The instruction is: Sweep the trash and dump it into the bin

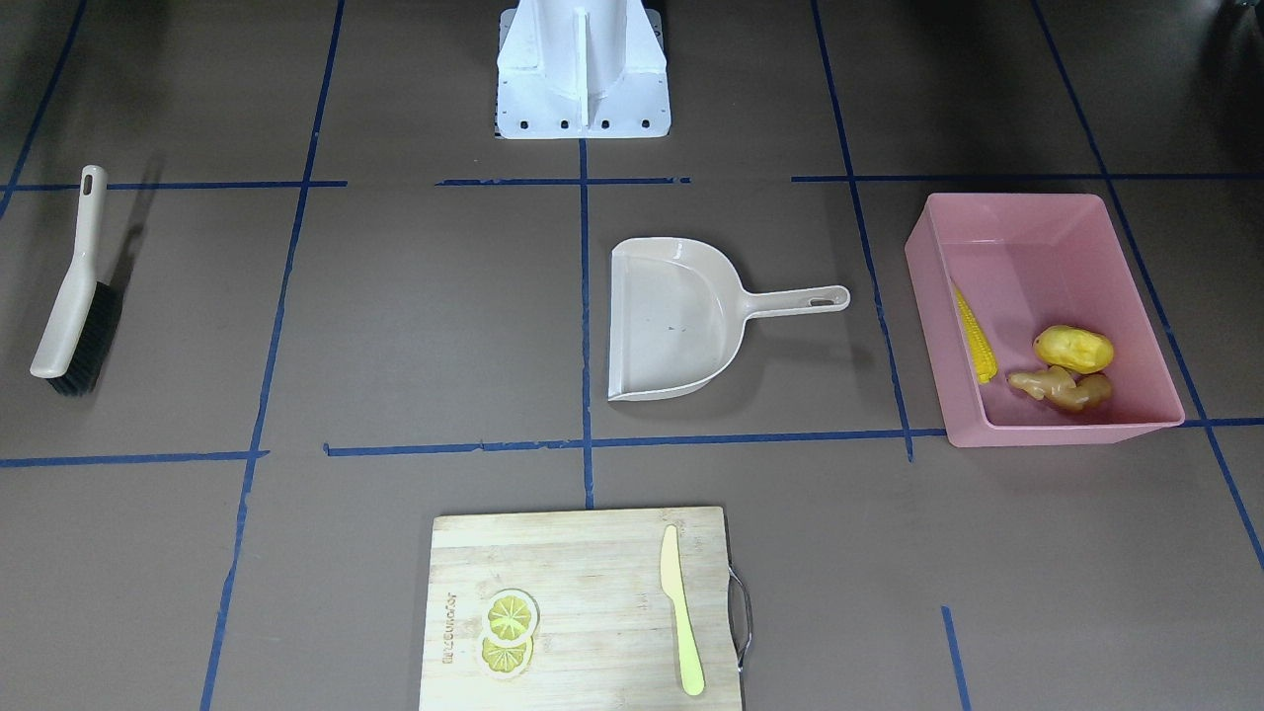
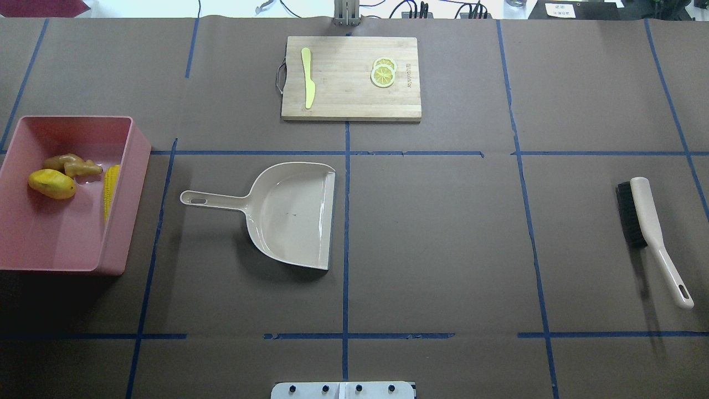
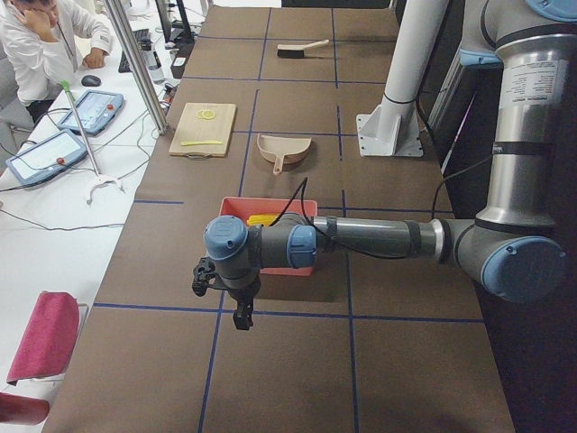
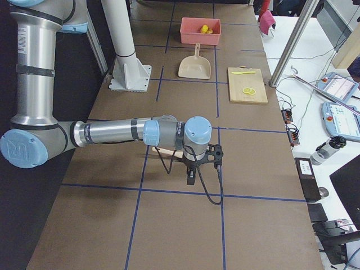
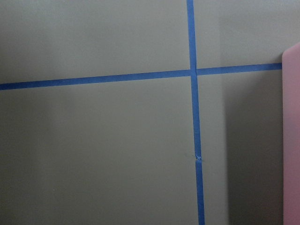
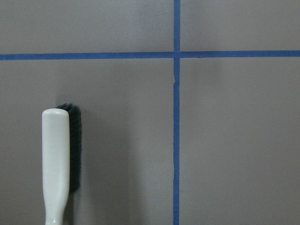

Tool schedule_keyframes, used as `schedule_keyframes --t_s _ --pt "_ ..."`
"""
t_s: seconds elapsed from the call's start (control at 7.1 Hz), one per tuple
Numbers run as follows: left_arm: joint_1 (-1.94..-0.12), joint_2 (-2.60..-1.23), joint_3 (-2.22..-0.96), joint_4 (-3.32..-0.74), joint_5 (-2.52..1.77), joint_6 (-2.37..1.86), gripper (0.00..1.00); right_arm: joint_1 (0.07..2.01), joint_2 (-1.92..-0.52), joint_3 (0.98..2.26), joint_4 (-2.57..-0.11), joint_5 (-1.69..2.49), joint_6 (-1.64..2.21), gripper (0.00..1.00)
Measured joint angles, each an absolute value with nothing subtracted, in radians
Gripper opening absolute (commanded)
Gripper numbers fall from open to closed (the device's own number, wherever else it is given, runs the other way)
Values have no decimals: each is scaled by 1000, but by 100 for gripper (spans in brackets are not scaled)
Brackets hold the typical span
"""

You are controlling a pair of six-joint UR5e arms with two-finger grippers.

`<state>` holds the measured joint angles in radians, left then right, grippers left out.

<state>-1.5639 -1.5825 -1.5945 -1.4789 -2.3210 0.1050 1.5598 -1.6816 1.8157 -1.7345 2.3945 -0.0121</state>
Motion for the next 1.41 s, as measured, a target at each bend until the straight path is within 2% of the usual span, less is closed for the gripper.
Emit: schedule_keyframes --t_s 0.99,1.41 --pt "-1553 -1597 -1591 -1491 -2352 106 100 1554 -1660 1814 -1727 2427 -15 100" --pt "-1547 -1603 -1592 -1492 -2353 106 100 1522 -1602 1758 -1725 2427 -18 100"
